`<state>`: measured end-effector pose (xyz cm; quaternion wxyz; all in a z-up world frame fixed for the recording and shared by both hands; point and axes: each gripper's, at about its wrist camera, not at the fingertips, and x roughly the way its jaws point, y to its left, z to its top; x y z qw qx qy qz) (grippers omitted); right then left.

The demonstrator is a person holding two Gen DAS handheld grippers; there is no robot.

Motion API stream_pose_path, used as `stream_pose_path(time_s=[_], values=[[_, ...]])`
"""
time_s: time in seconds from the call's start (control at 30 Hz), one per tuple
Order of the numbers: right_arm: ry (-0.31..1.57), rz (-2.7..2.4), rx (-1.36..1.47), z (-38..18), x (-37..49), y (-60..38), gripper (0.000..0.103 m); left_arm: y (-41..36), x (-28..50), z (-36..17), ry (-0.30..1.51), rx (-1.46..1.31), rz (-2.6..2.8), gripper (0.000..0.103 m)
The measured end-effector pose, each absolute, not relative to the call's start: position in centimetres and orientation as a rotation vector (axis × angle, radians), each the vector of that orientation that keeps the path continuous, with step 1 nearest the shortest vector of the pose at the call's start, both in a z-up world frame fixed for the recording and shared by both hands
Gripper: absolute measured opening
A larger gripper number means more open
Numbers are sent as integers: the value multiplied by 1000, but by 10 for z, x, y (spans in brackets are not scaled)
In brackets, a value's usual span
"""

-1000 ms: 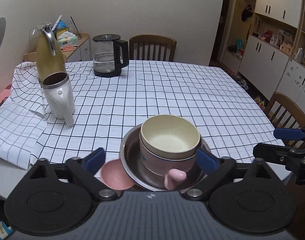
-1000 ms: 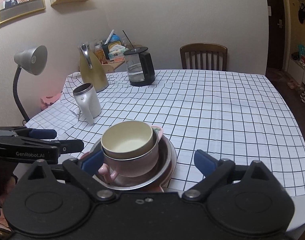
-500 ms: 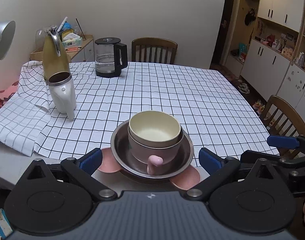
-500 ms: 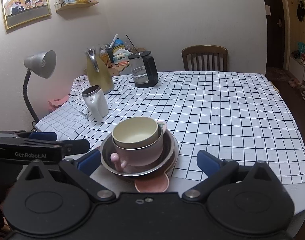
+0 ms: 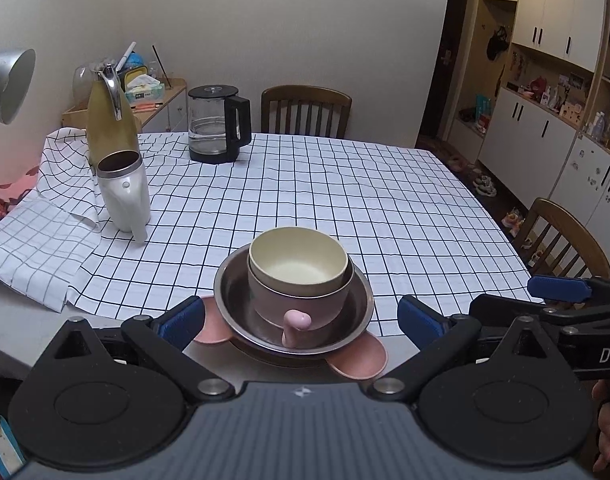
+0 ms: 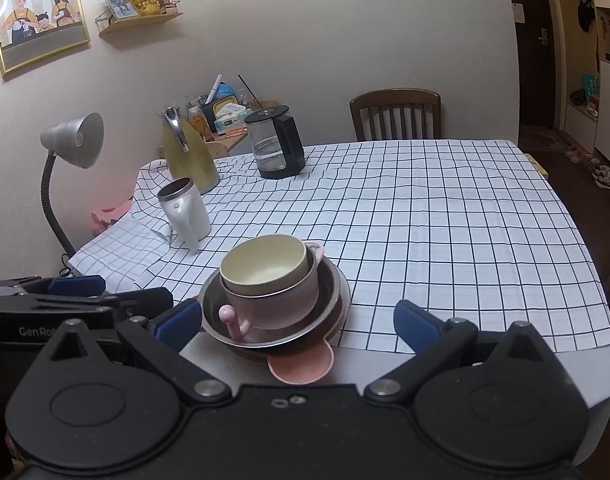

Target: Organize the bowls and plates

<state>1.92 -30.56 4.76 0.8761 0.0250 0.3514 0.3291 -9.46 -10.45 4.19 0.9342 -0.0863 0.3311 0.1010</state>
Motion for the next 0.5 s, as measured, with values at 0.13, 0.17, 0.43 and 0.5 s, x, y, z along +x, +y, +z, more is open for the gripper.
stream_pose_path(time_s=[0.13,0.17,0.43,0.5], values=[[715,688,51,48,18,-307,103,-106,-97,43,662,-183,205,103],[715,687,49,48,18,-307,103,-106,-98,44,657,-181,204,103],[704,679,56,48,17,-308,103,-108,-101,44,648,-182,192,103],[701,678,59,48,16,-308,103,-109,-101,44,647,-183,191,103]])
